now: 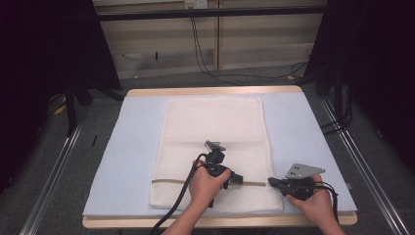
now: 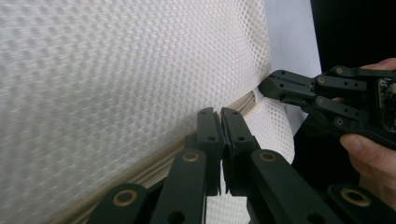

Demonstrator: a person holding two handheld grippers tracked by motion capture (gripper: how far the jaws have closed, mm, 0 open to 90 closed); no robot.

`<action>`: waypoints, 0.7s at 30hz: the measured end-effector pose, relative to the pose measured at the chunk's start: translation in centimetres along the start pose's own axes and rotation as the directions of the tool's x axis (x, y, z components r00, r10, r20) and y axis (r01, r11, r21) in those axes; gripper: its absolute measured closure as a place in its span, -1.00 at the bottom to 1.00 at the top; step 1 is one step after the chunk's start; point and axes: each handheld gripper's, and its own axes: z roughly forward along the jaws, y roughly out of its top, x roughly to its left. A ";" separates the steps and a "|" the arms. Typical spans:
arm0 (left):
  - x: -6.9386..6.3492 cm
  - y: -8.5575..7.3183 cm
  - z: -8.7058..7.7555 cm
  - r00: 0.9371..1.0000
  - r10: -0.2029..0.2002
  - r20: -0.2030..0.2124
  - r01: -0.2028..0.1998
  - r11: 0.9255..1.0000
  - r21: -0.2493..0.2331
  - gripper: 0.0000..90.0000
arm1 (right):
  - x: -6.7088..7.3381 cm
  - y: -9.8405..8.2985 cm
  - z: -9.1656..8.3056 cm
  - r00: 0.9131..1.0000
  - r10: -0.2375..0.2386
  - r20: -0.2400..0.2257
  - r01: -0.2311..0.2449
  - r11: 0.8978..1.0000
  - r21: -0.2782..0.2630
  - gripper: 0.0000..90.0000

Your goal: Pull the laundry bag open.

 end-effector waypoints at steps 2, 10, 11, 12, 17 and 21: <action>0.2 0.0 -0.3 1.000 -0.003 -0.007 0.003 1.000 0.001 0.94 | 0.0 0.1 0.0 1.000 -0.007 0.002 0.007 1.000 0.002 1.00; 0.8 0.1 -1.5 1.000 -0.009 -0.010 0.009 1.000 0.005 0.94 | 0.1 0.1 0.0 1.000 -0.003 0.010 0.003 1.000 0.007 1.00; 1.0 0.1 -1.8 1.000 -0.018 -0.010 0.018 1.000 0.008 0.94 | 0.1 0.1 0.0 1.000 -0.002 0.010 0.002 1.000 0.005 1.00; 1.1 0.1 -1.9 1.000 -0.019 -0.008 0.019 1.000 0.001 0.94 | 0.1 0.1 0.0 1.000 -0.002 0.006 0.002 1.000 0.006 1.00; 1.6 -0.1 -2.7 1.000 -0.016 -0.014 0.016 1.000 -0.006 0.94 | 0.0 0.1 0.0 1.000 0.010 0.002 -0.010 1.000 0.004 1.00; 1.9 -0.1 -3.0 1.000 -0.022 -0.012 0.022 1.000 0.000 0.94 | 0.1 0.0 0.0 1.000 0.009 0.004 -0.009 1.000 0.003 1.00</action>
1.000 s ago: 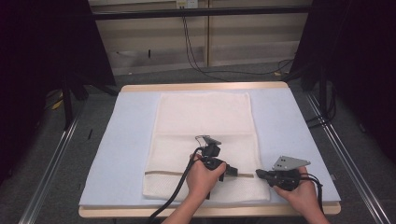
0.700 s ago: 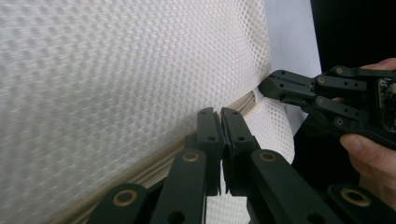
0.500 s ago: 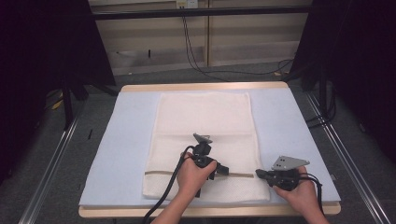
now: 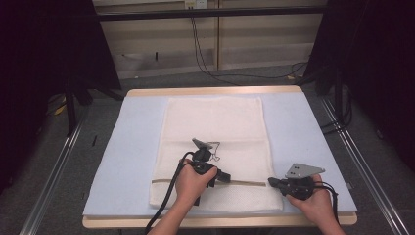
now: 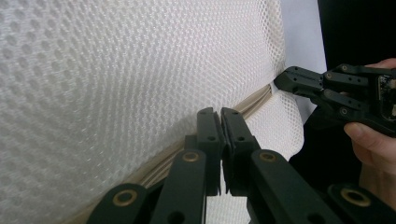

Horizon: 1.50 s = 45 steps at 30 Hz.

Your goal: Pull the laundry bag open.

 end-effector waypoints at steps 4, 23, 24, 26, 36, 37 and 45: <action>-0.1 -0.1 -0.1 1.000 -0.003 -0.006 0.003 1.000 -0.006 0.94 | 0.0 0.0 0.0 1.000 -0.002 -0.002 0.002 1.000 -0.001 1.00; 0.3 -0.3 -0.6 1.000 0.010 0.014 -0.010 1.000 0.003 0.94 | 0.0 0.0 0.0 1.000 0.004 0.000 -0.004 1.000 -0.001 1.00; 0.3 -0.3 -0.6 1.000 0.013 0.002 -0.013 1.000 -0.001 0.94 | 0.0 0.0 0.0 1.000 0.004 -0.001 -0.004 1.000 0.001 1.00; 0.4 -0.3 -0.7 1.000 0.016 0.015 -0.016 1.000 0.001 0.94 | 0.0 0.0 0.0 1.000 0.004 0.001 -0.004 1.000 0.001 1.00; 0.8 -0.5 -0.9 1.000 -0.004 0.016 0.004 1.000 0.001 0.94 | 0.0 0.0 0.0 1.000 0.003 0.001 -0.003 1.000 0.002 1.00; 0.9 -0.5 -1.0 1.000 0.005 0.008 -0.005 1.000 0.005 0.94 | 0.0 0.0 0.0 1.000 0.002 0.000 -0.002 1.000 0.002 1.00; 1.0 -0.6 -1.1 1.000 0.020 0.001 -0.020 1.000 0.005 0.94 | 0.0 0.0 0.0 1.000 0.002 -0.002 -0.002 1.000 0.001 1.00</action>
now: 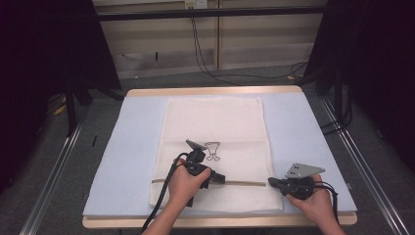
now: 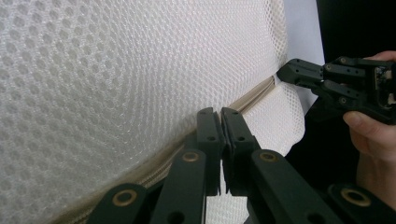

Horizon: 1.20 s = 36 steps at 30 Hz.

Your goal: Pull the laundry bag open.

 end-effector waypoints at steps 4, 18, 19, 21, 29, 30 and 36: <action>0.1 0.0 0.0 1.000 -0.001 0.004 0.001 1.000 0.002 0.94 | 0.0 0.0 0.0 1.000 -0.002 0.002 0.002 1.000 0.000 1.00; 0.5 -0.1 -1.1 1.000 -0.020 0.000 0.020 1.000 0.000 0.94 | 0.0 0.0 0.0 1.000 -0.008 -0.001 0.008 1.000 -0.001 1.00; 0.6 -0.1 -1.2 1.000 -0.014 0.001 0.014 1.000 -0.004 0.94 | 0.0 0.0 0.0 1.000 -0.006 -0.001 0.006 1.000 0.000 1.00; 0.6 -0.1 -1.4 1.000 -0.007 -0.004 0.007 1.000 -0.003 0.94 | 0.0 0.0 0.0 1.000 -0.009 -0.003 0.009 1.000 0.000 1.00; 1.1 -0.3 -2.3 1.000 -0.004 -0.014 0.004 1.000 -0.010 0.94 | 0.0 0.0 0.0 1.000 -0.008 -0.001 0.008 1.000 0.000 1.00; 1.1 -0.3 -2.3 1.000 -0.006 -0.016 0.006 1.000 -0.012 0.94 | 0.0 0.0 0.0 1.000 -0.007 0.001 0.007 1.000 -0.001 1.00; 1.1 -0.3 -2.7 1.000 -0.001 -0.016 0.001 1.000 -0.004 0.94 | 0.0 0.0 0.0 1.000 -0.008 -0.001 0.008 1.000 0.000 1.00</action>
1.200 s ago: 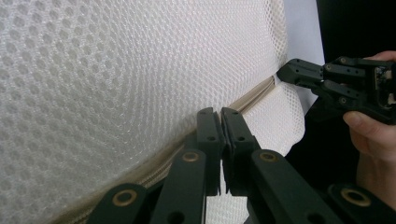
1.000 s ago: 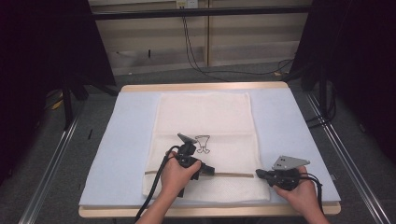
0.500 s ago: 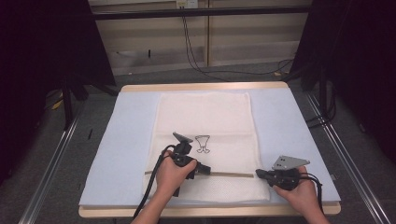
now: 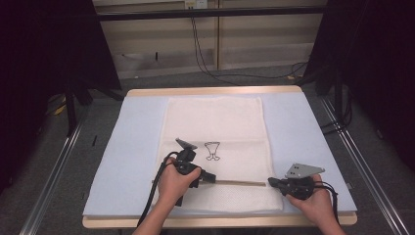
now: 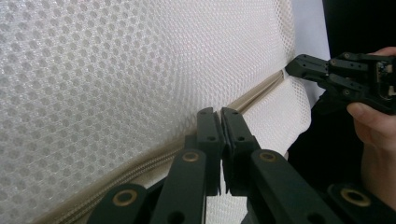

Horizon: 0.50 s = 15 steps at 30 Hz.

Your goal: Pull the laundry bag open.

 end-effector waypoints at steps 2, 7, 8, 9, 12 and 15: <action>0.1 0.0 -0.2 1.000 -0.001 0.007 0.001 1.000 -0.001 0.94 | 0.0 0.0 0.0 1.000 0.003 -0.001 -0.003 1.000 0.000 1.00; 0.2 -0.1 -0.7 1.000 -0.012 0.001 0.012 1.000 -0.012 0.94 | 0.0 0.0 0.0 1.000 0.001 0.002 -0.001 1.000 0.000 1.00; 0.3 -0.1 -0.7 1.000 -0.009 -0.005 0.008 1.000 -0.018 0.94 | 0.0 0.0 0.0 1.000 0.001 0.001 -0.001 1.000 -0.001 1.00; 0.3 -0.1 -0.8 1.000 -0.016 0.012 0.016 1.000 -0.012 0.94 | 0.0 0.0 0.0 1.000 0.001 0.001 -0.001 1.000 -0.001 1.00; 0.5 -0.1 -0.9 0.999 -0.028 0.022 0.028 1.000 -0.013 0.94 | 0.0 0.0 0.0 1.000 0.001 0.001 -0.001 1.000 -0.001 1.00; 0.6 -0.1 -1.0 1.000 -0.021 0.017 0.021 1.000 -0.005 0.94 | 0.0 0.0 0.0 1.000 0.000 0.001 0.000 1.000 -0.001 1.00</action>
